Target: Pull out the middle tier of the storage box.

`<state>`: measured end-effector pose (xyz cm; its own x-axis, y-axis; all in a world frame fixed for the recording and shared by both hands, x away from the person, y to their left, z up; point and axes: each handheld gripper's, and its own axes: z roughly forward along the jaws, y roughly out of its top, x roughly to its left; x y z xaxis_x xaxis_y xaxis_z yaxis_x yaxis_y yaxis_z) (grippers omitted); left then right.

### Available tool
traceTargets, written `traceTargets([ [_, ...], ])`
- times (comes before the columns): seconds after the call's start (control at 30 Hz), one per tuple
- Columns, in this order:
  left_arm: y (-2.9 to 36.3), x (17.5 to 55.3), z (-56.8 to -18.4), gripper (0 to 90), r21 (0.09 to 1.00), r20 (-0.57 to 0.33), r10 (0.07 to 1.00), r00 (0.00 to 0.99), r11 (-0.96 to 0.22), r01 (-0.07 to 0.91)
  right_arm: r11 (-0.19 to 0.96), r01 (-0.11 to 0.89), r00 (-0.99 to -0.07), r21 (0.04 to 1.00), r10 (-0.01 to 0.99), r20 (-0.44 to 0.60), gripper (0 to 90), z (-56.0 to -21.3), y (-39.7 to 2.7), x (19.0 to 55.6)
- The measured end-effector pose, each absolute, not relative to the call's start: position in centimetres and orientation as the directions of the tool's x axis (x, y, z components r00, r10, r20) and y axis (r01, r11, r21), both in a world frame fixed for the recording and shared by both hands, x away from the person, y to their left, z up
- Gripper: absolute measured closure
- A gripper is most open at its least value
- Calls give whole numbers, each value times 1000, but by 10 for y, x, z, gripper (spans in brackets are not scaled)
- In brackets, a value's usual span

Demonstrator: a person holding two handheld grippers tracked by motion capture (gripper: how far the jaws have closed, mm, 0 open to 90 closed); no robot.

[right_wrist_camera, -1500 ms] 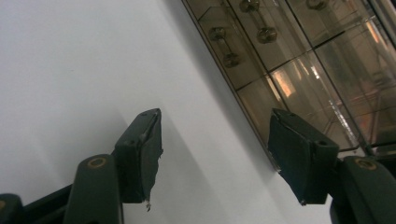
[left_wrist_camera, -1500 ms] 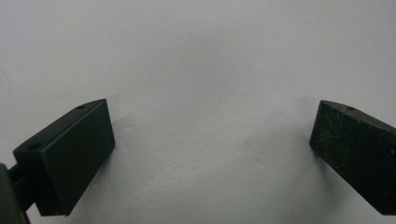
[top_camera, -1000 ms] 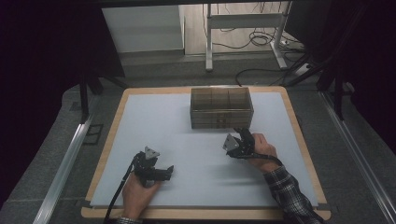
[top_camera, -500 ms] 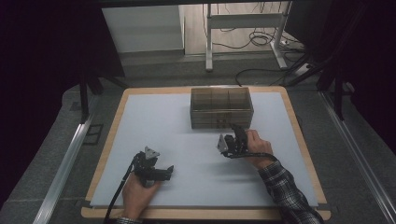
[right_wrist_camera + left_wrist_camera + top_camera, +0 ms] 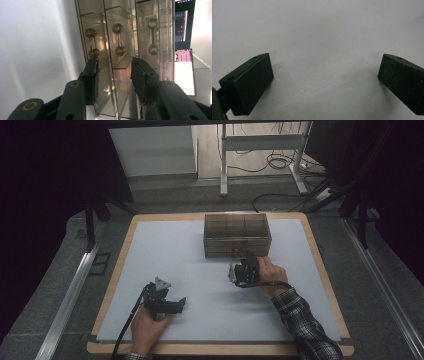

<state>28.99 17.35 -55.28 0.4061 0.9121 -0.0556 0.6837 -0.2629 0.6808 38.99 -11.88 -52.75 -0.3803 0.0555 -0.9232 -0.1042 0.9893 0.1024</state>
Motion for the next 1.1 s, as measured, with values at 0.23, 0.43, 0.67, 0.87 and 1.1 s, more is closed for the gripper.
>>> traceTargets([
  [0.23, 173, 290, -553, 0, 681, -56, 912, 406, -263, 684, 991, -113, -360, 75, 29, -933, 646, -530, -114, 395],
  [0.43, 174, 290, -553, 0, 681, -56, 912, 406, -263, 684, 993, -103, -336, 50, 13, -942, 709, -533, -109, 399],
  [0.67, 174, 290, -553, 0, 681, -56, 912, 406, -263, 683, 994, -104, -310, 24, -9, -951, 749, -536, -104, 403],
  [0.87, 174, 290, -553, 0, 681, -56, 912, 406, -263, 683, 995, -92, -304, 25, -5, -953, 771, -538, -103, 407],
  [1.1, 174, 290, -553, 0, 681, -56, 912, 406, -262, 683, 995, -99, -291, 8, -22, -957, 783, -540, -100, 407],
])
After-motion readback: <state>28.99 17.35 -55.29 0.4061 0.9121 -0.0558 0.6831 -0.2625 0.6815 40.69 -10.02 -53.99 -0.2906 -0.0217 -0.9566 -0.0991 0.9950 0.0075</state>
